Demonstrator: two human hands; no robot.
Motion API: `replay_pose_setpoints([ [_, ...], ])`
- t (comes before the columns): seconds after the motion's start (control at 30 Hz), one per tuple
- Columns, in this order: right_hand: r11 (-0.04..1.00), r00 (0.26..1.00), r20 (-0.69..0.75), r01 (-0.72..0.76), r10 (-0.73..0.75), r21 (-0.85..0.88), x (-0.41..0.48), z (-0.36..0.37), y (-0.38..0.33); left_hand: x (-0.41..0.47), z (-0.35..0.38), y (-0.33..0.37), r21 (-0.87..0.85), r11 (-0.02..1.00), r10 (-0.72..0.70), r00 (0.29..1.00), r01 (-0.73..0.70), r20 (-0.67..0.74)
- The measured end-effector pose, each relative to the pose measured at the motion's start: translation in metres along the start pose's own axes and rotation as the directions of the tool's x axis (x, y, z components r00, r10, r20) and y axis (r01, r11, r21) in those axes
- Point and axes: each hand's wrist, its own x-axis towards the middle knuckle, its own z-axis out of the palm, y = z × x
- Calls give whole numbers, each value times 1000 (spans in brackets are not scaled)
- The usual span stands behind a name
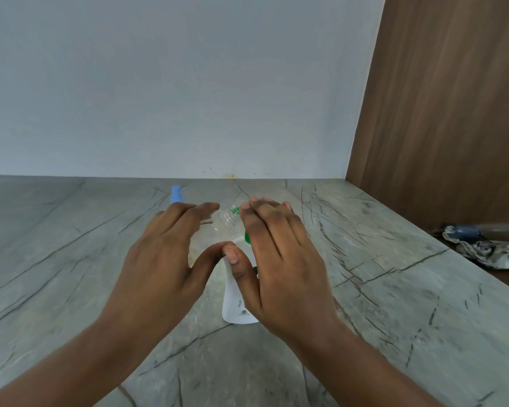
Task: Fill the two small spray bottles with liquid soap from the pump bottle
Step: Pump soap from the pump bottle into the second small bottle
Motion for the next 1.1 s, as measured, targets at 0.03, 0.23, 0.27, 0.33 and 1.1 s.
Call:
replay_pose_setpoints([
  [0.03, 1000, 1000, -5, -3, 3, 4, -1, 0, -1, -1, 0, 0, 3, 1000, 3, 1000, -3, -2],
  [0.23, 1000, 1000, -23, -11, 11, 13, -2, 1, 0, -3, 5, -1, -8, 1000, -3, 1000, 3, -1],
  [0.27, 1000, 1000, -21, -14, 14, 15, -2, 2, 0, -3, 5, -2, -11, 1000, -9, 1000, 9, 4],
  [0.33, 999, 1000, -17, -15, 16, 33, 0, 2, 1, -2, 5, -2, -12, 1000, -21, 1000, 21, 11],
  [1.1, 995, 998, -36, -46, 49, 84, -1, 5, -3, 4, -1, 0, 17, 999, -38, 999, 38, 7],
])
